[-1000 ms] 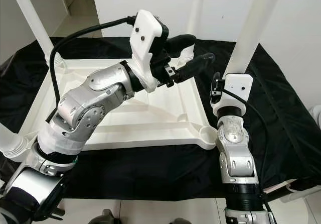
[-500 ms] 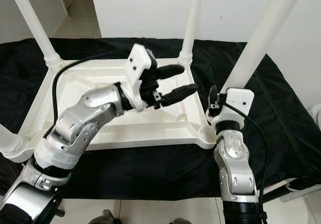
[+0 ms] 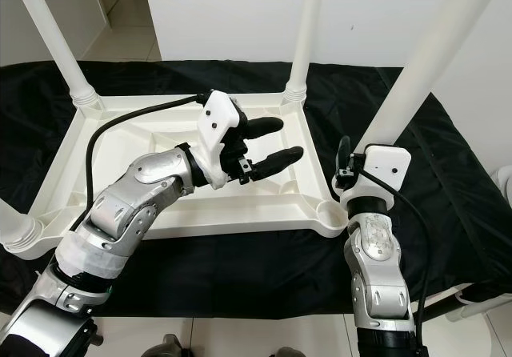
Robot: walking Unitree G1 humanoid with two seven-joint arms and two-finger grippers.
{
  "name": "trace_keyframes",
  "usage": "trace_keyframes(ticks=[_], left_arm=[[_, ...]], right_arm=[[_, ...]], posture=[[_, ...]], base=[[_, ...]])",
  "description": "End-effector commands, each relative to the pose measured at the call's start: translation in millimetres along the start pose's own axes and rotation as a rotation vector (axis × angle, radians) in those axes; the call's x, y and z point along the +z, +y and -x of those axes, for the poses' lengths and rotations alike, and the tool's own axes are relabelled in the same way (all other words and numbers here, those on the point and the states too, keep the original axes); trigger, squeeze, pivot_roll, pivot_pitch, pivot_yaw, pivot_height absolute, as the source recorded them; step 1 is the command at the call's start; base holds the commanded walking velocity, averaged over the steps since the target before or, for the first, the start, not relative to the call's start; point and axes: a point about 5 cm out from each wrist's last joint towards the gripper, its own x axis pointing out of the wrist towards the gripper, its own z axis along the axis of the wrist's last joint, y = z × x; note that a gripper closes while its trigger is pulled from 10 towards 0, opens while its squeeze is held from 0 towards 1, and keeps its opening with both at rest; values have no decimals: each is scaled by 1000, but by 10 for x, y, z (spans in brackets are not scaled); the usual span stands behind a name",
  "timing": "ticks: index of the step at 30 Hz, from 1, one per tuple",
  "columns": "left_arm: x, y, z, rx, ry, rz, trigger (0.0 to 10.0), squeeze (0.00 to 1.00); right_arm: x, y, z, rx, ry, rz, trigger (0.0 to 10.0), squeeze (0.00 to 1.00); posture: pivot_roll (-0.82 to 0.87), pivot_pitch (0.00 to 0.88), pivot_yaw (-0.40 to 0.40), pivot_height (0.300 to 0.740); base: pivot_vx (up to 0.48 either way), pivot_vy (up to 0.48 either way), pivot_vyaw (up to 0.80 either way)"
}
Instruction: Building children table
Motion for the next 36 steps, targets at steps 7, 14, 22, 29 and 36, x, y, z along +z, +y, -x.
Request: trace_keyframes(ticks=[7, 14, 22, 29, 36], left_arm=[[-185, -131, 51, -104, 69, 38, 10000, 0], [-326, -204, 114, -158, 123, 15, 10000, 0], [-400, -235, 142, -170, 138, 9, 10000, 0], [-374, -200, 119, -110, 135, 13, 10000, 0], [-359, -185, 110, -91, 134, 20, 10000, 0]], right_arm=[[-69, 7, 63, 32, 16, -18, 10000, 0], [-158, 23, 151, 73, 55, -48, 10000, 0], [-362, 105, 186, 134, 122, -70, 10000, 0], [-511, 171, 138, 175, 179, -78, 10000, 0], [-555, 176, 124, 219, 206, -27, 10000, 0]], posture=[[-29, 0, 29, 740], [-35, 0, 32, 740], [-30, 0, 32, 740], [-16, 0, 23, 740], [-18, 0, 23, 740]], base=[[0, 0, 0], [0, 0, 0], [0, 0, 0], [0, 0, 0], [0, 0, 0]])
